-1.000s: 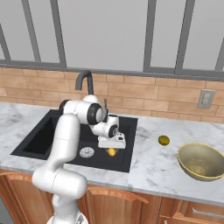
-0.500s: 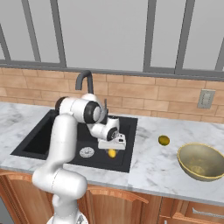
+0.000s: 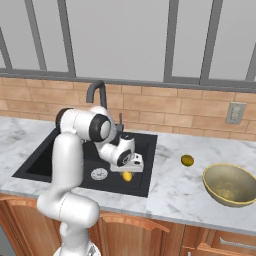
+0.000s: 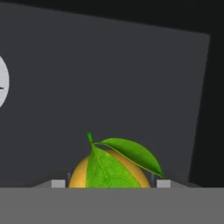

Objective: Remove the lemon and orange from the sink. Then move the bowl and cup from the counter to the sink for washing.

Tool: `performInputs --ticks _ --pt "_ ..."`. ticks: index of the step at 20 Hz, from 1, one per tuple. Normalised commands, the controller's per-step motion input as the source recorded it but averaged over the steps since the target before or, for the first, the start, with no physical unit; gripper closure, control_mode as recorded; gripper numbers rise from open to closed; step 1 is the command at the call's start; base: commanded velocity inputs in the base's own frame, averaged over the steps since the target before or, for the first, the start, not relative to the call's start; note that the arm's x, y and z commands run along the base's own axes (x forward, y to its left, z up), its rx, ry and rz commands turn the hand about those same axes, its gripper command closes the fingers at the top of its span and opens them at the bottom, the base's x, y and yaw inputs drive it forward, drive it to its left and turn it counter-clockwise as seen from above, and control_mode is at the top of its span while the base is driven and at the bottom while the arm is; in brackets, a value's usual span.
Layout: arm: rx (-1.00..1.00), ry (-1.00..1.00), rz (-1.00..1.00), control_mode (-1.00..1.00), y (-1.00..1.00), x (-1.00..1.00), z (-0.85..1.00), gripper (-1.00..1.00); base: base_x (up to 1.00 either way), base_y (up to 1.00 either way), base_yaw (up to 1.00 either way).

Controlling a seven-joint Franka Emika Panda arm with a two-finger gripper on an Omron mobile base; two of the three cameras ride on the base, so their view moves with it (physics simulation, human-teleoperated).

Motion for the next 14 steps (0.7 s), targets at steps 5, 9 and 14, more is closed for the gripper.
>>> performInputs --ticks 5,9,14 --pt "0.0 0.0 0.0 -1.0 -0.01 -0.09 0.43 1.0 0.0 0.0 0.0" --pt "0.0 0.0 0.0 -1.0 -0.03 -0.11 0.44 1.0 0.0 0.0 0.0" --pt "0.0 -0.01 0.0 -1.0 -0.03 -0.16 0.46 1.0 0.0 0.0 0.0"
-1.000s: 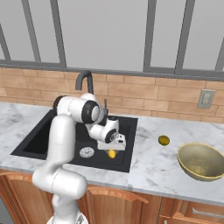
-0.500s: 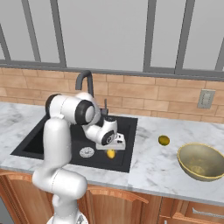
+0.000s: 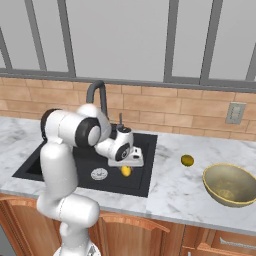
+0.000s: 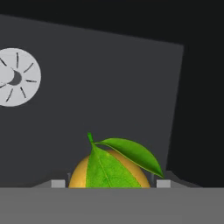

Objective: Remove the lemon and orange from the sink. Then move the bowl and cup from the counter to the sink for washing.

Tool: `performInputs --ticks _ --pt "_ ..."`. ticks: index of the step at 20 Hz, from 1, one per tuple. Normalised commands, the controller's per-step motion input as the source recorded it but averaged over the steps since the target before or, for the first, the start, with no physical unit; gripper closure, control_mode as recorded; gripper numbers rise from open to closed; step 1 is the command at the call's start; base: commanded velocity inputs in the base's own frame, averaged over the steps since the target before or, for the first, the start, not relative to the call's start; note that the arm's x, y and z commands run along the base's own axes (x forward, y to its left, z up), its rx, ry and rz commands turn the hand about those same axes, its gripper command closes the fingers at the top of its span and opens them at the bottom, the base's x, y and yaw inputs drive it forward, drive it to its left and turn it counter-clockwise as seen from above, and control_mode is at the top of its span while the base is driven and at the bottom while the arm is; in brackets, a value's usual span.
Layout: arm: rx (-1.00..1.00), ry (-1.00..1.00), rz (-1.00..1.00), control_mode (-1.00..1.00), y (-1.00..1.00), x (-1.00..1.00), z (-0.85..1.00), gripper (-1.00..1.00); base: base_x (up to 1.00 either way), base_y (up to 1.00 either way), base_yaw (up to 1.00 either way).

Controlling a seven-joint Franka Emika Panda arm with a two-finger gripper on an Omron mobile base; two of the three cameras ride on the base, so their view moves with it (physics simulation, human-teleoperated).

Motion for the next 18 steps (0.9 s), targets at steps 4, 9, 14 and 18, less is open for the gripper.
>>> performInputs --ticks 4,9,14,18 --pt "0.0 -0.08 0.0 -1.0 -0.06 -0.22 0.46 1.0 0.0 0.0 0.0" --pt "0.0 -0.11 0.0 -1.0 -0.05 -0.21 0.47 1.0 0.0 0.0 0.0" --pt "0.0 -0.1 0.0 -1.0 -0.07 -0.23 0.46 1.0 0.0 0.0 0.0" --pt "0.0 -0.08 0.0 -1.0 -0.07 -0.24 0.47 1.0 0.0 0.0 0.0"
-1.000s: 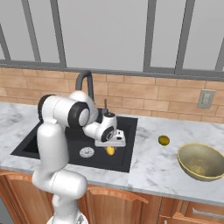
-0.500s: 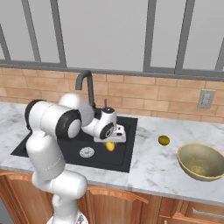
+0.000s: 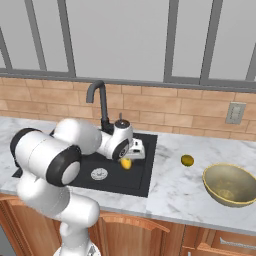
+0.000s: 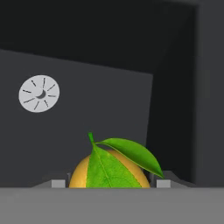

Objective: Remove the lemon and orange from the sink. Then move the bowl and cup from the counter to the sink for washing.

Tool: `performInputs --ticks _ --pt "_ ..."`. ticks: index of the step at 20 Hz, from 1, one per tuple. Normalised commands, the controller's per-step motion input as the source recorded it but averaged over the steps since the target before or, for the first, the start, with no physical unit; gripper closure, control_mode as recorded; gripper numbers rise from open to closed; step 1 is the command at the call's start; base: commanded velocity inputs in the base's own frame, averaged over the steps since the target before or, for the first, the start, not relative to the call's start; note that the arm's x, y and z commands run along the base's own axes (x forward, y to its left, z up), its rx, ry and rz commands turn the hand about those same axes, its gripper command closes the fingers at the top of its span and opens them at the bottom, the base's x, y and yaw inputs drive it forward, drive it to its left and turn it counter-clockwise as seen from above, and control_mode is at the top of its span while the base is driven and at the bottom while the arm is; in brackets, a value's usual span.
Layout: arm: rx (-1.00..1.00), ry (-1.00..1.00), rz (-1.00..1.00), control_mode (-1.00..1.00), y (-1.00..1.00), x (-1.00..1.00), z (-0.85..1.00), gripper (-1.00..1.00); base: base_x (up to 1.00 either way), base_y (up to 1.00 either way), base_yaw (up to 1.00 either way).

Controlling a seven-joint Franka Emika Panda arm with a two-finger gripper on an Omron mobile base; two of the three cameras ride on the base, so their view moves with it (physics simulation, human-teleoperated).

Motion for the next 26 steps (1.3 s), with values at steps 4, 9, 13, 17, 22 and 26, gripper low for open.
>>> performInputs --ticks 4,9,13,17,22,26 --pt "0.0 -0.09 0.0 -1.0 -0.05 -0.26 0.45 1.0 0.0 0.0 0.0" --pt "-0.01 -0.05 -0.04 -1.0 -0.02 -0.26 0.42 1.0 0.0 0.0 0.0" --pt "0.0 -0.01 -0.05 -1.0 -0.04 -0.24 0.42 1.0 0.0 0.0 0.0" --pt "0.0 -0.02 -0.04 -1.0 -0.08 -0.26 0.38 1.0 0.0 0.0 0.0" --pt "0.0 -0.03 -0.02 -1.0 -0.21 -0.28 0.32 1.0 0.0 0.0 0.0" --pt "0.0 -0.05 0.0 -1.0 -0.32 -0.28 0.17 1.0 0.0 0.0 0.0"
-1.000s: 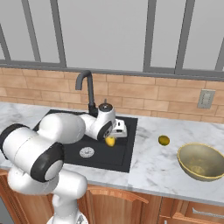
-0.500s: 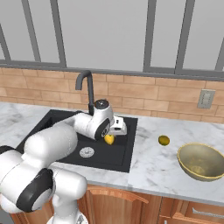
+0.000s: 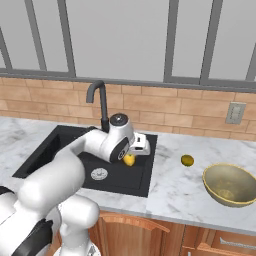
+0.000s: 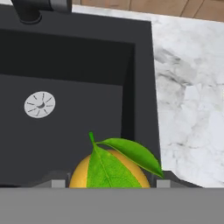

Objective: Remove the lemon and orange from the sink. Then move the bowl and cup from the counter to the sink for washing.

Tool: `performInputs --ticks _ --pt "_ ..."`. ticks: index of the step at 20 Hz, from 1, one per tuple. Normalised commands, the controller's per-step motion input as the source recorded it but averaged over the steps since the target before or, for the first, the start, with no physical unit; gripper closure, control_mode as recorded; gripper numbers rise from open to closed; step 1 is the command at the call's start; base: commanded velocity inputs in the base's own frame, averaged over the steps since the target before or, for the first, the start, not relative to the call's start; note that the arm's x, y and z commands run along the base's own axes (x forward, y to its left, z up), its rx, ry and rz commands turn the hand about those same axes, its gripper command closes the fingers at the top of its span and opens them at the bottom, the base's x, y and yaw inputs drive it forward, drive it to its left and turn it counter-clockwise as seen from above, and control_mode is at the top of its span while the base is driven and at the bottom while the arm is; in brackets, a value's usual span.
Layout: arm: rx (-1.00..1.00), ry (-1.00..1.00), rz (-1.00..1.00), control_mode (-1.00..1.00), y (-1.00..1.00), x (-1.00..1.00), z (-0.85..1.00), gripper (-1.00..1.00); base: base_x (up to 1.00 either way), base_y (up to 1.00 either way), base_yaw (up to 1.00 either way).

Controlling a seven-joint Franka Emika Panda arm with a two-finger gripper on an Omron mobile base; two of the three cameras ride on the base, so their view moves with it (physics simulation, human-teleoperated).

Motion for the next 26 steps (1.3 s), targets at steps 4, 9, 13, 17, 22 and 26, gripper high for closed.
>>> performInputs --ticks 4,9,13,17,22,26 --pt "-0.01 -0.09 -0.01 -1.0 -0.21 -0.27 0.11 1.0 0.0 0.0 0.0" --pt "0.0 -0.05 -0.09 -1.0 -0.11 -0.31 0.04 1.0 0.0 0.0 0.0" --pt "0.0 -0.07 -0.08 -1.0 -0.17 -0.26 0.1 1.0 0.0 0.0 0.0" --pt "0.0 0.0 -0.09 -1.0 -0.18 -0.25 0.13 1.0 0.0 0.0 0.0" --pt "-0.01 0.0 -0.1 -1.0 -0.25 -0.21 0.09 1.0 0.0 0.0 0.0" --pt "-0.01 0.0 -0.08 -1.0 -0.27 -0.1 0.0 1.0 0.0 0.0 0.0"
